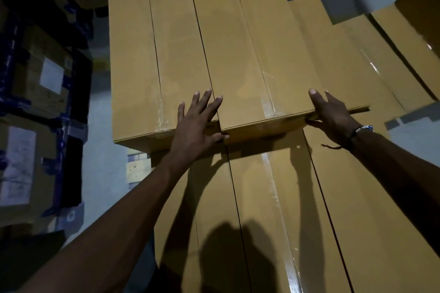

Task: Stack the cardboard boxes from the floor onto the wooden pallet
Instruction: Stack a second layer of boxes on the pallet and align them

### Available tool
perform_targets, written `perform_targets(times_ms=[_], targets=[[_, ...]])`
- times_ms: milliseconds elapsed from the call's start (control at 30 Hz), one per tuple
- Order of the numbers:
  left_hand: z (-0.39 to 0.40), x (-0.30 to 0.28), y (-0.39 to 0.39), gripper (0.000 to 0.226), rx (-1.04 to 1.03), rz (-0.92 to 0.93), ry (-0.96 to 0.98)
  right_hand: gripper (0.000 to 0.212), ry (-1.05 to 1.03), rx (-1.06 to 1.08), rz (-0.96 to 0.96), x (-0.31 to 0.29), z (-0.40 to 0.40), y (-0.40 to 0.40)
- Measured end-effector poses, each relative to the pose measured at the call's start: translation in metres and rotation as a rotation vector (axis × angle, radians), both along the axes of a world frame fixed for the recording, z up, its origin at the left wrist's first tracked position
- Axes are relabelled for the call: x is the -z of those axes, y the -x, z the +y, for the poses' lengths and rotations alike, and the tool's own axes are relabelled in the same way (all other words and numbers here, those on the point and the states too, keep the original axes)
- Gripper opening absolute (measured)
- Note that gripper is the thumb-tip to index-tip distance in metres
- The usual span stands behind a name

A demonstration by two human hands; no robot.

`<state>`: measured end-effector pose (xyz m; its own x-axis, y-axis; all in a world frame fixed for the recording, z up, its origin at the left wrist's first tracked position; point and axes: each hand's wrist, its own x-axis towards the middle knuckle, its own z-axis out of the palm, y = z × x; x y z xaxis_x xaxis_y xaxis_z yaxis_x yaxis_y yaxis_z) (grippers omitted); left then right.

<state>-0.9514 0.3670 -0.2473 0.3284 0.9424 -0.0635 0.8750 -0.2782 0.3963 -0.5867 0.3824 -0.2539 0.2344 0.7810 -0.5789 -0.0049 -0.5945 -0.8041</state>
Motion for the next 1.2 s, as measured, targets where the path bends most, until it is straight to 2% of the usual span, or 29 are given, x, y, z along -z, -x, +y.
perform_targets(times_ms=[400,700,1067,1200], targets=[[-0.003,0.002,-0.010,0.090,-0.054,0.032,-0.054,0.092,-0.016,-0.024,-0.053,0.003,0.014,0.001],[0.000,0.001,-0.017,0.090,-0.084,0.078,-0.040,0.090,-0.019,-0.017,-0.070,0.005,0.020,0.001],[0.000,-0.003,-0.020,0.092,-0.116,0.006,-0.013,0.087,0.000,0.060,-0.141,0.001,0.021,0.007],[0.000,0.002,-0.021,0.094,-0.125,0.024,-0.043,0.088,0.013,0.050,-0.111,0.000,0.025,0.005]])
